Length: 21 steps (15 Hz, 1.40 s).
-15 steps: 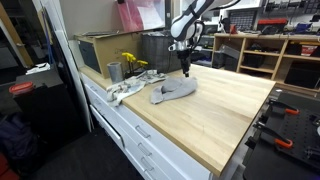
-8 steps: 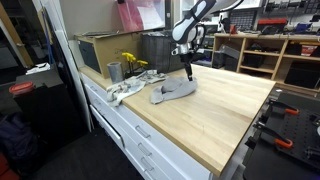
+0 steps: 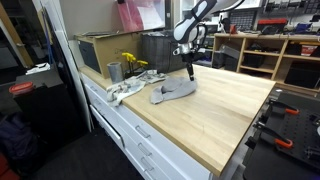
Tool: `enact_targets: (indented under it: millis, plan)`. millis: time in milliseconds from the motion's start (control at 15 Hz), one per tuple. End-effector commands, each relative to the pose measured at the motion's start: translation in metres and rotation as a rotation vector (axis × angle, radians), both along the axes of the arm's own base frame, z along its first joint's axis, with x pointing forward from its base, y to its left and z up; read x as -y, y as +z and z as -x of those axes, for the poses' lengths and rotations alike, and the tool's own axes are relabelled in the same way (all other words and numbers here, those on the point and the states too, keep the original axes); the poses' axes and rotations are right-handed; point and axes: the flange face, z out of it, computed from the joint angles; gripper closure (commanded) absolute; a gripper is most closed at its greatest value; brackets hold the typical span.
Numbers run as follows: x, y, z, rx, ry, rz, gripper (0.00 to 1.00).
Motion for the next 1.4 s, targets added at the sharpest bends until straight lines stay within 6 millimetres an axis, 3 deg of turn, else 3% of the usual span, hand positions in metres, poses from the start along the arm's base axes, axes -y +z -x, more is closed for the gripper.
enact_targets:
  millis: [0, 133, 200, 267, 400, 533, 600, 1067, 1133, 1267, 1333]
  plan:
    - [0.004, -0.002, 0.003, -0.018, -0.019, 0.008, 0.79]
    - [0.001, -0.006, 0.005, -0.023, -0.017, -0.003, 0.48]
    - [0.000, -0.008, 0.005, -0.025, -0.016, -0.007, 0.55]
    - [-0.002, -0.011, 0.005, -0.028, -0.015, -0.011, 0.84]
    - [-0.003, -0.011, 0.005, -0.030, -0.018, -0.008, 0.81]
    - [0.000, -0.005, 0.005, -0.021, -0.027, -0.008, 0.97]
    - [0.003, -0.001, 0.005, -0.018, -0.035, -0.005, 1.00]
    - [0.025, 0.035, 0.019, 0.021, -0.063, -0.005, 1.00]
    - [0.025, 0.036, 0.019, 0.019, -0.072, -0.008, 0.74]
    - [0.023, 0.031, 0.016, 0.010, -0.074, -0.014, 0.68]
    - [0.020, 0.028, 0.013, 0.004, -0.077, -0.027, 0.59]
